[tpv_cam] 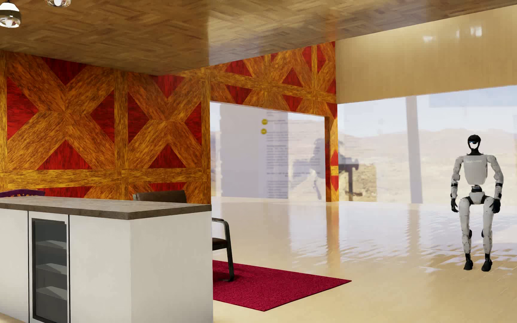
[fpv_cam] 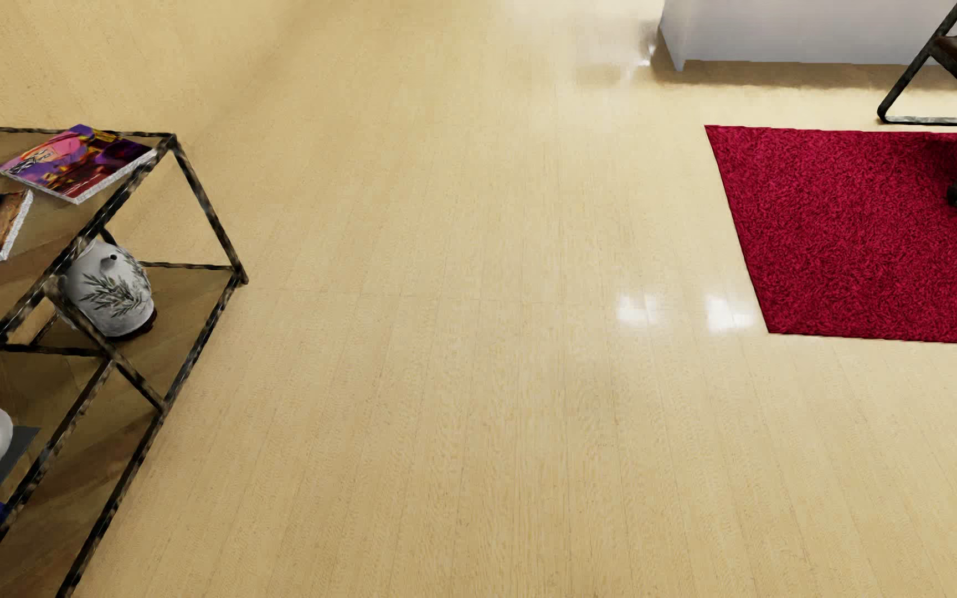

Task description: Go around the counter

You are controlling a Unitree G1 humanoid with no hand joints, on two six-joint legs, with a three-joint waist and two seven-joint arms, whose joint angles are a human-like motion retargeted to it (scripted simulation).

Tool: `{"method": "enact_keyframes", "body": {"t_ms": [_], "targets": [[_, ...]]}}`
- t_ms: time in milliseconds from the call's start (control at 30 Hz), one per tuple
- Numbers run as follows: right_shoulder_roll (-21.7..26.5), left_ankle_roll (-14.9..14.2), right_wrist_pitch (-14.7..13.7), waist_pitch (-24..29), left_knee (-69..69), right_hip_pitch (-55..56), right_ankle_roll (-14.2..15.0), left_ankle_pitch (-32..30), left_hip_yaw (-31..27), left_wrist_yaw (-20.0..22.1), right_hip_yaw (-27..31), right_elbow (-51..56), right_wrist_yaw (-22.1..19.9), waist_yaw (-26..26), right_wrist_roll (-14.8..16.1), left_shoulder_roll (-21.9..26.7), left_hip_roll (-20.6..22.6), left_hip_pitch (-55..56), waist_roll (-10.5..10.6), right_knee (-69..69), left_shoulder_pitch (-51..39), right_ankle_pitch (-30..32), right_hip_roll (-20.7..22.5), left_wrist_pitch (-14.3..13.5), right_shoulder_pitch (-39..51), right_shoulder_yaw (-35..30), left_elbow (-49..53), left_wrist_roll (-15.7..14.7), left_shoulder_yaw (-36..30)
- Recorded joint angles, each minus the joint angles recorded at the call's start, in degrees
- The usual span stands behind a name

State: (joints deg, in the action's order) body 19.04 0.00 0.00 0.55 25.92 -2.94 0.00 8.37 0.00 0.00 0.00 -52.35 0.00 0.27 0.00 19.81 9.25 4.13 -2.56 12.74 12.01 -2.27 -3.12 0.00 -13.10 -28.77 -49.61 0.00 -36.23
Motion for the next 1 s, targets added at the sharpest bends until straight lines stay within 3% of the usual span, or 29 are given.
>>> {"method": "enact_keyframes", "body": {"t_ms": [33, 100, 267, 333, 433, 533, 600, 633, 700, 733, 767, 833, 900, 967, 1000], "targets": [[0.2, 0.0, 0.0, 0.1, 0.4, 0.2, 0.0, -0.6, 0.0, 0.0, 0.0, 0.0, 0.0, 0.1, 0.0, 0.1, 0.0, -0.1, 0.2, 5.6, 0.2, -2.1, 0.2, 0.0, -0.3, -0.3, 0.6, 0.0, -0.2], [0.5, 0.0, 0.0, 0.0, 1.5, 2.4, 0.0, -0.9, 0.0, 0.0, 0.0, 0.1, 0.0, -1.8, 0.0, 0.4, 0.6, 0.2, 0.5, 16.5, 0.6, -13.9, 0.8, 0.0, -1.0, 0.1, 1.9, 0.0, -0.7], [0.2, 0.0, 0.0, 5.1, 1.6, 20.1, 0.0, 5.7, 0.0, 0.0, 0.0, 2.5, 0.0, -7.4, 0.0, 2.2, 1.4, -7.0, -0.6, 43.5, -1.2, -15.7, -0.8, 0.0, -2.8, 2.7, 8.9, 0.0, 1.4], [0.9, 0.0, 0.0, 4.9, -0.4, 26.1, 0.0, 10.0, 0.0, 0.0, 0.0, 2.1, 0.0, -12.1, 0.0, 1.1, -0.7, -10.1, 1.1, 40.6, -2.6, -14.1, -0.9, 0.0, -4.5, 3.0, 10.0, 0.0, 3.3], [1.1, 0.0, 0.0, 6.1, -2.9, 33.5, 0.0, 18.3, 0.0, 0.0, 0.0, -0.9, 0.0, -13.8, 0.0, 2.3, -1.5, -17.3, 1.3, 31.7, -5.2, -6.6, -2.5, 0.0, -5.4, 1.5, 12.6, 0.0, 1.5], [0.9, 0.0, 0.0, 6.1, -3.3, 37.7, 0.0, 20.6, 0.0, 0.0, 0.0, -3.6, 0.0, -15.9, 0.0, 2.4, -2.3, -23.0, 1.0, 25.0, -7.5, -5.6, -3.6, 0.0, -5.6, -0.2, 12.0, 0.0, 0.3], [0.9, 0.0, 0.0, 5.5, -2.5, 39.4, 0.0, 17.5, 0.0, 0.0, 0.0, -5.0, 0.0, -17.8, 0.0, 2.0, -3.9, -25.8, 1.4, 29.2, -7.1, -7.1, -3.7, 0.0, -6.3, 0.4, 9.5, 0.0, 1.0], [1.0, 0.0, 0.0, 5.1, -0.3, 39.8, 0.0, 12.9, 0.0, 0.0, 0.0, -5.7, 0.0, -18.9, 0.0, 1.6, -4.6, -25.7, 2.1, 32.7, -6.1, -7.5, -3.5, 0.0, -6.2, 0.7, 8.2, 0.0, -0.1], [1.0, 0.0, 0.0, 4.8, 11.0, 37.4, 0.0, -3.3, 0.0, 0.0, 0.0, -7.4, 0.0, -18.5, 0.0, 0.9, -6.6, -22.7, 3.4, 38.4, -4.1, -10.8, -1.3, 0.0, -5.6, -0.5, 3.3, 0.0, -2.6], [0.7, 0.0, 0.0, 4.8, 21.0, 34.6, 0.0, -11.7, 0.0, 0.0, 0.0, -7.3, 0.0, -17.0, 0.0, 0.7, -6.8, -18.3, 2.8, 39.0, -3.0, -13.0, -0.2, 0.0, -5.1, -0.5, 1.0, 0.0, -3.2], [0.5, 0.0, 0.0, 5.2, 32.9, 31.0, 0.0, -16.1, 0.0, 0.0, 0.0, -6.1, 0.0, -15.4, 0.0, 0.9, -6.9, -12.4, 2.3, 38.5, -2.2, -14.9, 0.9, 0.0, -4.7, -0.2, -0.4, 0.0, -3.8], [0.3, 0.0, 0.0, 6.3, 49.5, 22.0, 0.0, -14.6, 0.0, 0.0, 0.0, -2.3, 0.0, -10.0, 0.0, 1.1, -6.6, -0.3, 0.9, 35.2, 0.5, -17.7, 2.6, 0.0, -3.5, 0.0, -0.7, 0.0, -2.5], [0.5, 0.0, 0.0, 7.1, 45.4, 11.8, 0.0, -14.9, 0.0, 0.0, 0.0, 1.9, 0.0, -3.9, 0.0, 1.4, -5.0, 11.1, -1.0, 28.0, 1.9, -17.6, 2.6, 0.0, -1.9, 1.3, -1.3, 0.0, -3.0], [1.2, 0.0, 0.0, 7.2, 26.4, 1.3, 0.0, -21.3, 0.0, 0.0, 0.0, 6.3, 0.0, 1.7, 0.0, 1.9, -4.3, 18.6, -2.3, 20.8, 3.8, -17.8, 2.0, 0.0, -1.5, 2.9, -1.0, 0.0, -2.5], [1.8, 0.0, 0.0, 6.9, 15.8, -3.2, 0.0, -21.2, 0.0, 0.0, 0.0, 8.3, 0.0, 4.4, 0.0, 2.1, -4.7, 21.1, -2.7, 18.0, 4.5, -18.8, 1.7, 0.0, -0.7, 2.6, -0.7, 0.0, -2.3]]}}
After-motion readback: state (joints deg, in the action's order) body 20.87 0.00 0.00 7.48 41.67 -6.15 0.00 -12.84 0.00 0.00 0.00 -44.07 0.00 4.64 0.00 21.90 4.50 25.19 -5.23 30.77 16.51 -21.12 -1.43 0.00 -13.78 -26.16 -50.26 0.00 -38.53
